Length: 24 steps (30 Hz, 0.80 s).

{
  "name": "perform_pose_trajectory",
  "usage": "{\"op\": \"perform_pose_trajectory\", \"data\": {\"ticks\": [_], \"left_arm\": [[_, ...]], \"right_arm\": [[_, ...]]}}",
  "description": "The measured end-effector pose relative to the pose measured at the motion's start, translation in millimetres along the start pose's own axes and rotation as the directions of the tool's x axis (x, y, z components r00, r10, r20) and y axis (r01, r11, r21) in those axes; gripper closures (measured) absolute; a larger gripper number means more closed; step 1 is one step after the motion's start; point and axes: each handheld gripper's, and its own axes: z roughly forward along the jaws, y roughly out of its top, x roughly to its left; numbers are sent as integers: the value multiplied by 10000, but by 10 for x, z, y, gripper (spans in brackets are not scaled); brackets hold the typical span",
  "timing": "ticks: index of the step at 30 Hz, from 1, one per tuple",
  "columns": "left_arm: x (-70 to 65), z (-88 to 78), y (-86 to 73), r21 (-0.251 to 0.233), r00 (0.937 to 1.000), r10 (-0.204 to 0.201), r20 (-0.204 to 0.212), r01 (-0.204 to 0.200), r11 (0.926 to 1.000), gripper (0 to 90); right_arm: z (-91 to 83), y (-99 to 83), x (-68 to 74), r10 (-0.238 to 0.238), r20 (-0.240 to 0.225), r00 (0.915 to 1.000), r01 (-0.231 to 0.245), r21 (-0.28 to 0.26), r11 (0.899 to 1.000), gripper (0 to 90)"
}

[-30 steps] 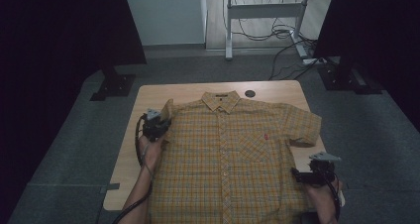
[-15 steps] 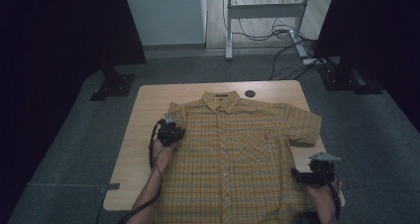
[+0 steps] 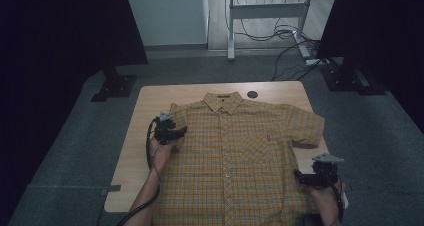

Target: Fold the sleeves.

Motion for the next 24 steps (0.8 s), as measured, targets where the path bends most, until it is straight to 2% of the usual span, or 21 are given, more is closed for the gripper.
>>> {"op": "perform_pose_trajectory", "data": {"ticks": [4, 7, 8, 9, 14, 19, 24], "left_arm": [[132, -122, 50, -239, 9984, -227, -519, 215, 9995, 307], [242, -188, 45, -303, 9943, -436, -968, 409, 9987, 267], [242, -188, 45, -303, 9943, -436, -968, 409, 9987, 257], [305, -215, 18, -268, 9906, -561, -1248, 531, 9982, 244], [429, -241, -76, -189, 9822, -870, -1667, 850, 9962, 227], [516, -210, -198, 211, 9739, -981, -2048, 1046, 9943, 218], [506, -116, -294, 747, 9751, -776, -2079, 949, 9927, 219]], "right_arm": [[0, 0, -1, -10, 0, 10000, 10, 4, 10000, 27], [0, 0, -1, -8, 2, 10000, 8, 4, 10000, 27], [0, 0, -1, -8, 2, 10000, 8, 4, 10000, 27], [0, 0, -1, -11, 1, 10000, 11, 5, 10000, 27], [0, 0, -1, -10, 2, 10000, 10, 4, 10000, 27], [0, 0, -1, -9, 1, 10000, 9, 4, 10000, 27], [0, 0, 0, -2, 2, 10000, 2, 1, 10000, 27]]}}
